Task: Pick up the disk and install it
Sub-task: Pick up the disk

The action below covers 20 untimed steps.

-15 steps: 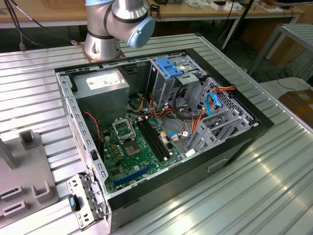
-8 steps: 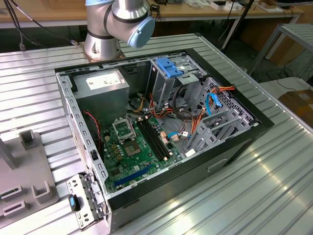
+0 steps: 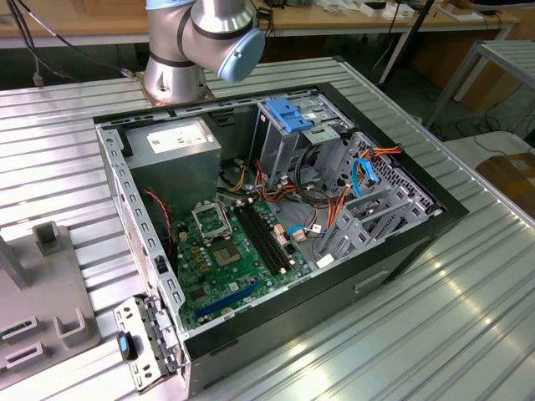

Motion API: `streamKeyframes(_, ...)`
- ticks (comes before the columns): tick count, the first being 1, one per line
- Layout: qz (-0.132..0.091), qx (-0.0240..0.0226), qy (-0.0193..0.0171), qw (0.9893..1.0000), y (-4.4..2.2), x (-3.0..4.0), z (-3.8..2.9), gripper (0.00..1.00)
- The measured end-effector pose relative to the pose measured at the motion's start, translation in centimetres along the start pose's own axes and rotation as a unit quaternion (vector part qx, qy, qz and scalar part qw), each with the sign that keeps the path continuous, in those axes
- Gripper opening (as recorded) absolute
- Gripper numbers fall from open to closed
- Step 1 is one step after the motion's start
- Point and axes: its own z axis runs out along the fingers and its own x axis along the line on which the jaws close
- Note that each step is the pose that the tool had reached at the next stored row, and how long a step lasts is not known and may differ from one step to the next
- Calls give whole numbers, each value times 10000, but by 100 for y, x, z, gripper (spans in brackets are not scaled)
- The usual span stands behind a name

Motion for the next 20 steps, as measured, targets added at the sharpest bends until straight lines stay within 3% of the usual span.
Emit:
streamKeyframes(2, -352, 2, 11, 9994, 0, 0, 1, 11)
streamKeyframes(4, -710, 5, 21, 9975, 0, 0, 2, 11)
streamKeyframes(5, -998, 7, 30, 9950, 0, 0, 2, 11)
streamKeyframes(7, -1331, 9, 40, 9911, 0, 0, 2, 11)
streamKeyframes(11, -1726, 11, 52, 9850, 0, 0, 2, 11)
streamKeyframes(12, -1860, 12, 56, 9825, 0, 0, 3, 11)
streamKeyframes(13, -1951, 13, 59, 9808, 0, 0, 3, 11)
streamKeyframes(14, -2090, 14, 63, 9779, 0, 0, 3, 11)
streamKeyframes(16, -2273, 15, 69, 9738, 0, 0, 3, 11)
streamKeyframes(17, -2506, 17, 76, 9681, 0, 0, 3, 11)
streamKeyframes(19, -2700, 18, 81, 9628, 0, 0, 4, 11)
streamKeyframes(20, -2915, 19, 89, 9565, 0, 0, 4, 11)
